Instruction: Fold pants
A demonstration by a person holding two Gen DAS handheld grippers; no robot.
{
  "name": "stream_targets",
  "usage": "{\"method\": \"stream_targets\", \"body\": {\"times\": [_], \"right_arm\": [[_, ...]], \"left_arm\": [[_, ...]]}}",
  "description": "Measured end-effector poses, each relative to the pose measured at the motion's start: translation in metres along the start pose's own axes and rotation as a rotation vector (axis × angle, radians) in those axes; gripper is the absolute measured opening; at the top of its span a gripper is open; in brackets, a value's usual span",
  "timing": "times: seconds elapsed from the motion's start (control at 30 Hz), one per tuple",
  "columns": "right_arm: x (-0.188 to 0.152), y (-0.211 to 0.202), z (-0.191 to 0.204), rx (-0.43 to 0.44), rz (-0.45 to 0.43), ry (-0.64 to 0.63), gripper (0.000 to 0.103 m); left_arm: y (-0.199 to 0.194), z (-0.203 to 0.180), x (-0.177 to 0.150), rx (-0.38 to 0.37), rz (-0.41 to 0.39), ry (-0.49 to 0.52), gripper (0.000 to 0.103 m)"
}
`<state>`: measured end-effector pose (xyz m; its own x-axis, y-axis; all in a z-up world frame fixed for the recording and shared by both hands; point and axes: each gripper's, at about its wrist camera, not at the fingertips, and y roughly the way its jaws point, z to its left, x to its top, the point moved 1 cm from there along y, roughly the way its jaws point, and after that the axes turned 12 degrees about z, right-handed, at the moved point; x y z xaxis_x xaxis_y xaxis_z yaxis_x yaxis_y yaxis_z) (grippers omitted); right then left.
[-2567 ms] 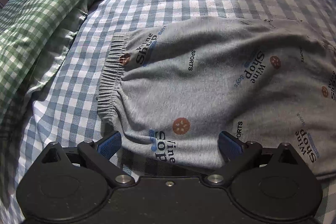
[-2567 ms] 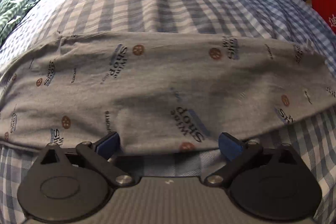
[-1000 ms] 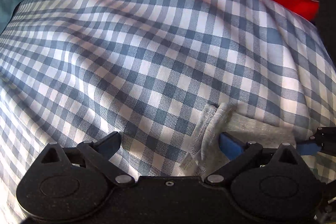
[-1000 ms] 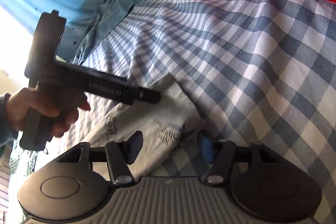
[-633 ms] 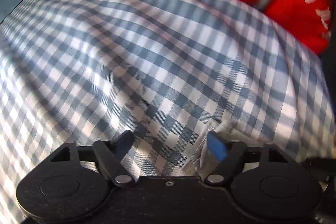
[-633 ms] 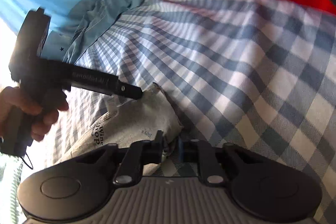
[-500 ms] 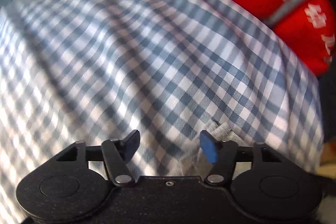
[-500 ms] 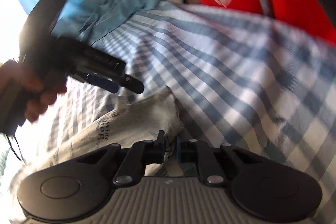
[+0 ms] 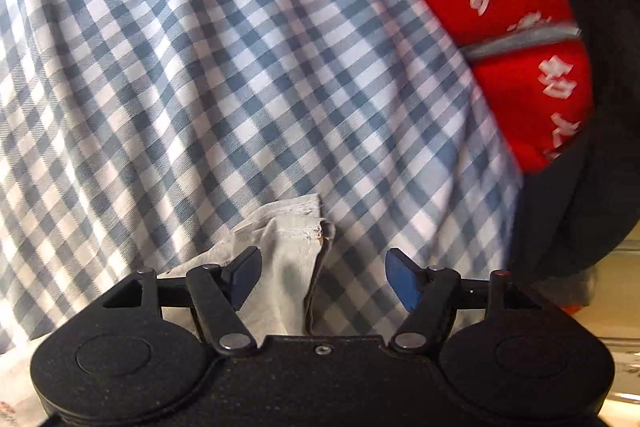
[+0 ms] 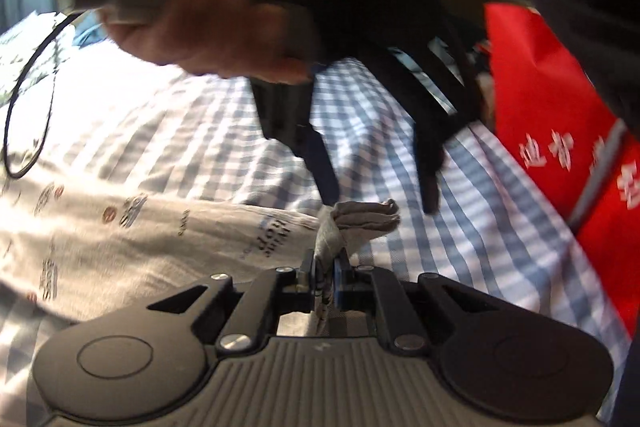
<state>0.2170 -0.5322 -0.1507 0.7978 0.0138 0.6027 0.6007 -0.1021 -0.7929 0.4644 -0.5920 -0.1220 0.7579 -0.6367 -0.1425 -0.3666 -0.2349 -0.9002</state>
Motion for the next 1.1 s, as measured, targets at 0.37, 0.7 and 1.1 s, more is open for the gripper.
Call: {"method": "stream_targets", "body": {"times": [0.37,0.7,1.1], "right_arm": [[0.001,-0.017,0.029,-0.030,-0.004,-0.084,0.010],[0.007,-0.037,0.045,0.003,-0.002,-0.059,0.040],[0.024,-0.080,0.142,0.192,-0.069,-0.367,0.008]], "left_arm": [[-0.009,0.015,-0.046,0.027,-0.107,-0.131,0.004],[-0.050,0.048,-0.097,-0.089,-0.206,-0.219,0.004],[-0.120,0.154,-0.192,-0.161,-0.362,-0.367,0.004]]}}
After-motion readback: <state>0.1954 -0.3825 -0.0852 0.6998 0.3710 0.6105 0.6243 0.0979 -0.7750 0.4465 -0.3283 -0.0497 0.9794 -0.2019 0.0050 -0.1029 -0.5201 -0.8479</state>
